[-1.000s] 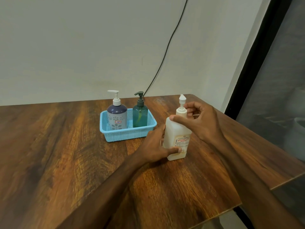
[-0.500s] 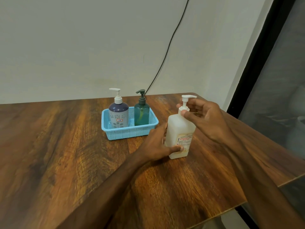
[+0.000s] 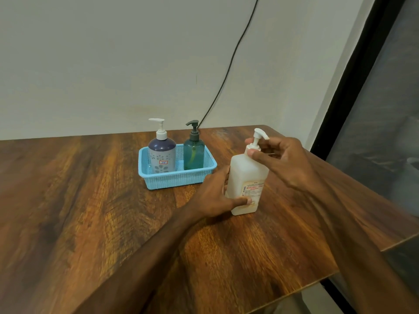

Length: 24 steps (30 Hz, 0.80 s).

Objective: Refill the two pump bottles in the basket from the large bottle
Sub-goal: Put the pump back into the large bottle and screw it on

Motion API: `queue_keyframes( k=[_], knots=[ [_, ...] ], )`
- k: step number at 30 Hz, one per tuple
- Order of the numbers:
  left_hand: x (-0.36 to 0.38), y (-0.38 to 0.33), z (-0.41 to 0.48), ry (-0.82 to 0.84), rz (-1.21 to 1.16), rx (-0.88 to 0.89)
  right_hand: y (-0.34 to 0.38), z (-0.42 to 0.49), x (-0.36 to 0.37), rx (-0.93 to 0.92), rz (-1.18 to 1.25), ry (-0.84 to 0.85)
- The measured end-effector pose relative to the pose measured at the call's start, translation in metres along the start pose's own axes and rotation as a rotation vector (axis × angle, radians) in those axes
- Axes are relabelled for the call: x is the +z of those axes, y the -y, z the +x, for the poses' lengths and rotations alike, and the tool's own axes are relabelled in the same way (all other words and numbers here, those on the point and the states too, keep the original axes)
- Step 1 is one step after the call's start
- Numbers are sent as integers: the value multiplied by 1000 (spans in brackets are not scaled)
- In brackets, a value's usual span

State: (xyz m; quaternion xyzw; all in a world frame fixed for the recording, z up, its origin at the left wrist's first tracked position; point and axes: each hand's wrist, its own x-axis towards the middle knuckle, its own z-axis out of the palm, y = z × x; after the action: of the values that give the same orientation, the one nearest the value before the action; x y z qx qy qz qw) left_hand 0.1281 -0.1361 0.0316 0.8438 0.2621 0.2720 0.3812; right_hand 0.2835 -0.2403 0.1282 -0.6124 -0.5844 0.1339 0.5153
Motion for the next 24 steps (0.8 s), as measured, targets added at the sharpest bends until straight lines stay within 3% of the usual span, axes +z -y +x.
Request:
queue_keyframes(
  k=[6, 12, 19, 21, 24],
  knots=[
    [0, 0, -2, 1, -7, -3, -6, 2, 25, 65, -92, -252],
    [-1, -3, -2, 5, -9, -15, -5, 1, 3, 14, 29, 54],
    [1, -3, -1, 0, 1, -13, -8, 1, 28, 87, -33, -333],
    [2, -3, -2, -2, -8, -6, -6, 2, 28, 94, -56, -288],
    [1, -4, -2, -7, -5, 8, -4, 0, 12, 87, 29, -54]
  ],
)
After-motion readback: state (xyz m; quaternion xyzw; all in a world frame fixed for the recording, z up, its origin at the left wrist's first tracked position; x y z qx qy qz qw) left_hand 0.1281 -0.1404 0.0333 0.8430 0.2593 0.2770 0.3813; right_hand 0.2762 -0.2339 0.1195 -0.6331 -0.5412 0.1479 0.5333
